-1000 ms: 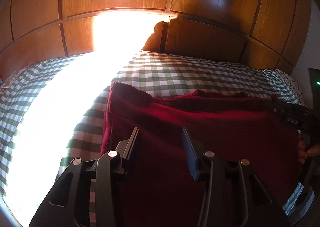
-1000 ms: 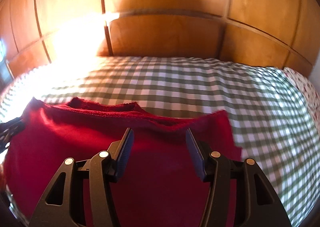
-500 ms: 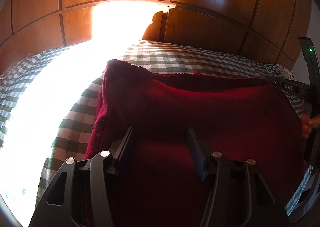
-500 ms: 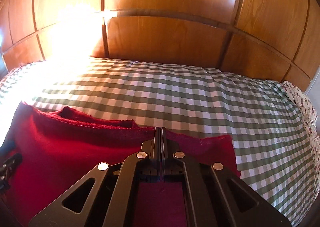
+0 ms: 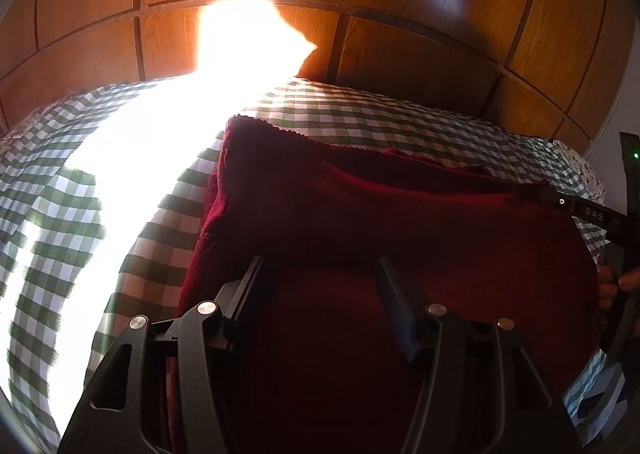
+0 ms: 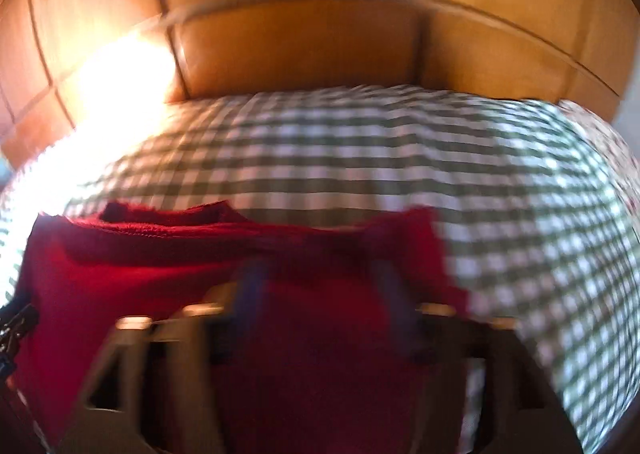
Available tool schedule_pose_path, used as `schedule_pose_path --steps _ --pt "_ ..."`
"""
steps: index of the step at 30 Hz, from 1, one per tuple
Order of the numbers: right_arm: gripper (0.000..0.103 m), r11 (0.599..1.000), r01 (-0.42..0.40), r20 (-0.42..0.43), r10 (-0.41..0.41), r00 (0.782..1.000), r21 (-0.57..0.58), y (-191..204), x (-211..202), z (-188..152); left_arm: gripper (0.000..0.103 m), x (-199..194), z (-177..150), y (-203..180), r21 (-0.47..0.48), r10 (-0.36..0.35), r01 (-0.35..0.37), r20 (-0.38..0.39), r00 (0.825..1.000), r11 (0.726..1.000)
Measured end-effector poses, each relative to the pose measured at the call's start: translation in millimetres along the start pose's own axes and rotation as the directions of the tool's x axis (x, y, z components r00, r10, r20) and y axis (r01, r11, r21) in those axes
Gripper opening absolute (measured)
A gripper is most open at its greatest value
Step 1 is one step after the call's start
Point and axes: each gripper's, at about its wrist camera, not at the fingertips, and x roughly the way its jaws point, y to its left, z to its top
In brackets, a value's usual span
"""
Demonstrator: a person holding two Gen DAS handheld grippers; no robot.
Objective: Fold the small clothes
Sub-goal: 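Grasp the folded sweatshirt with both grippers and lift it off the bed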
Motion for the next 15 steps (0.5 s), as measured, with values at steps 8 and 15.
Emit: schedule_pose_path --steps 8,15 --pt "0.071 0.96 -0.144 -0.11 0.174 0.979 0.239 -72 -27 -67 0.055 -27 -26 -16 0.011 -0.099 0.099 -0.003 0.995 0.995" --pt "0.061 0.888 -0.324 -0.093 0.372 0.924 0.327 -60 -39 -107 0.055 -23 -36 -35 0.049 -0.172 0.175 -0.059 0.983 0.983"
